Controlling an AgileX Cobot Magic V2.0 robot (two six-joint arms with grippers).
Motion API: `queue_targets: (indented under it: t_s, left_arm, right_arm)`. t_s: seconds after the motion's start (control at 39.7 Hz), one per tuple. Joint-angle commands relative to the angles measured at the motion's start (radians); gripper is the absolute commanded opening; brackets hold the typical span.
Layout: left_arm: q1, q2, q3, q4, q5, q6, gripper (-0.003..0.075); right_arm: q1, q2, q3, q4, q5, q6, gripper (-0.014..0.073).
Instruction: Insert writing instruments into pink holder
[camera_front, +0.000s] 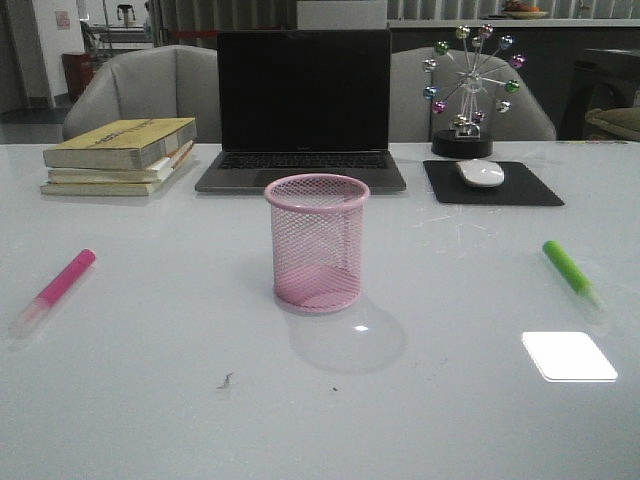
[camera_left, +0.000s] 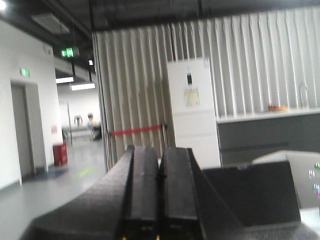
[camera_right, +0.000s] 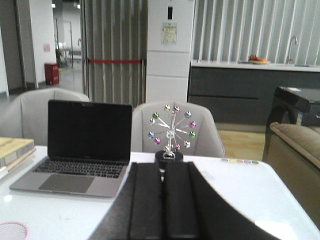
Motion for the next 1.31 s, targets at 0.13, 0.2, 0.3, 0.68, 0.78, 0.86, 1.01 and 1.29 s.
queue_targets:
  t_s: [0.13,0.2,0.3,0.68,0.78,0.86,1.01,1.29]
  left_arm:
    - [0.002,0.226,-0.143,0.001,0.081,-0.001,0.0092]
    - [0.002,0.285,-0.147,-0.002,0.075,-0.001,0.0092]
    - [0.002,0.341,-0.147,-0.007,0.075,-0.001,0.0092]
    - [0.002,0.382,-0.147,-0.03,0.075,-0.002,0.0297]
    - [0.002,0.382,-0.147,-0.035,0.075,-0.002,0.044]
    - [0.002,0.382,-0.147,-0.035,0.075,-0.002,0.0469]
    - [0.002,0.382,-0.147,-0.036,0.085,-0.002,0.0467]
    - [0.002,0.408,-0.147,-0.036,0.095,-0.002,0.0467]
  right_arm:
    - [-0.008,0.201,-0.091,-0.045,-0.072,-0.004,0.005]
    - [-0.008,0.258,-0.091,-0.045,-0.069,-0.004,0.005]
    - [-0.008,0.321,-0.091,-0.045,-0.05,-0.004,0.0052]
    - [-0.008,0.451,-0.091,-0.045,0.002,-0.004,0.0528]
    - [-0.008,0.469,-0.091,-0.045,-0.002,-0.004,0.053]
    - [-0.008,0.477,-0.091,-0.045,0.004,-0.004,0.053]
    - [-0.007,0.512,-0.095,-0.044,0.011,-0.004,0.053]
    - [-0.005,0.662,-0.253,-0.036,0.192,-0.004,0.053]
